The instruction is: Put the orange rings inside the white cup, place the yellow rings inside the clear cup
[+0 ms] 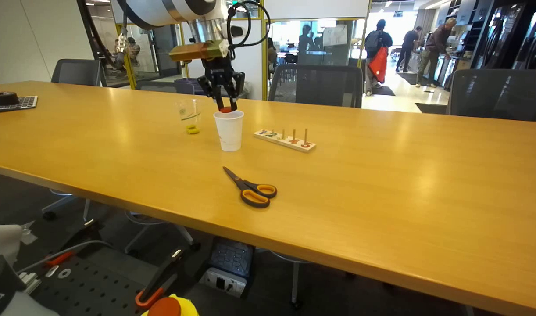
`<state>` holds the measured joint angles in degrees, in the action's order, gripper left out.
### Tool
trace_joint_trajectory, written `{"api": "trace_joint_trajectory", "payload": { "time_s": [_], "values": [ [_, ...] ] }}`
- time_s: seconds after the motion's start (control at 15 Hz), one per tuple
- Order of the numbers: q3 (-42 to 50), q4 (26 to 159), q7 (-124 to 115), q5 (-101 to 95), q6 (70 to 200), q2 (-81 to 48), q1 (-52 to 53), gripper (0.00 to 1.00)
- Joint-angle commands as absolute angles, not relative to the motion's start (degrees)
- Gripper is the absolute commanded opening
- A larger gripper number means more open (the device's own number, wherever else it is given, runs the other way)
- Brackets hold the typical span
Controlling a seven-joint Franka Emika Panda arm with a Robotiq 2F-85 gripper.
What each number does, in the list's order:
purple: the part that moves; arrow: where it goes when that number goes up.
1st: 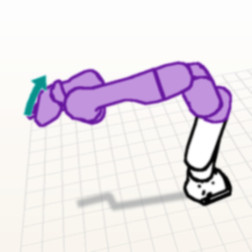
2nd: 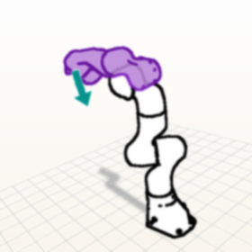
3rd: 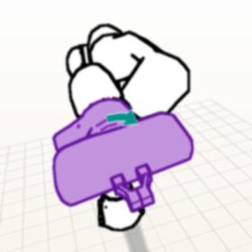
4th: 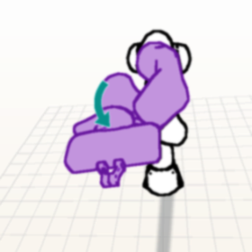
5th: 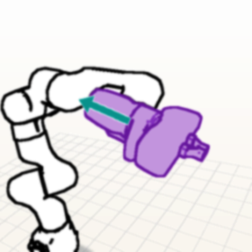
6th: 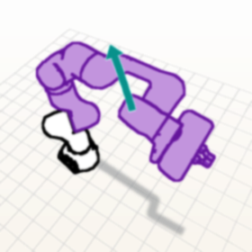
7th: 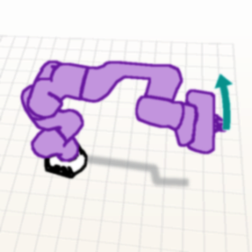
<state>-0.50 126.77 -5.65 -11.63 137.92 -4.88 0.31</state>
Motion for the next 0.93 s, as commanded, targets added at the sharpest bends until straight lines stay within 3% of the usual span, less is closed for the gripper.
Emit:
{"api": "trace_joint_trajectory", "payload": {
  "time_s": [0.0, 0.07, 0.33, 0.4, 0.87],
  "values": [
    [0.05, 123.97, -3.44, -9.28, 138.09, -6.91, -0.13, 0.67],
    [0.09, 123.83, -3.22, -8.99, 138.15, -7.16, -0.19, 0.67],
    [0.06, 125.13, -3.01, -9.37, 137.71, -5.32, 0.04, 0.97],
    [0.02, 126.09, -3.14, -9.80, 137.07, -3.51, 0.18, 1.00],
    [-0.73, 137.07, -0.82, -10.08, 127.10, 16.96, 0.43, 1.00]
  ]
}}
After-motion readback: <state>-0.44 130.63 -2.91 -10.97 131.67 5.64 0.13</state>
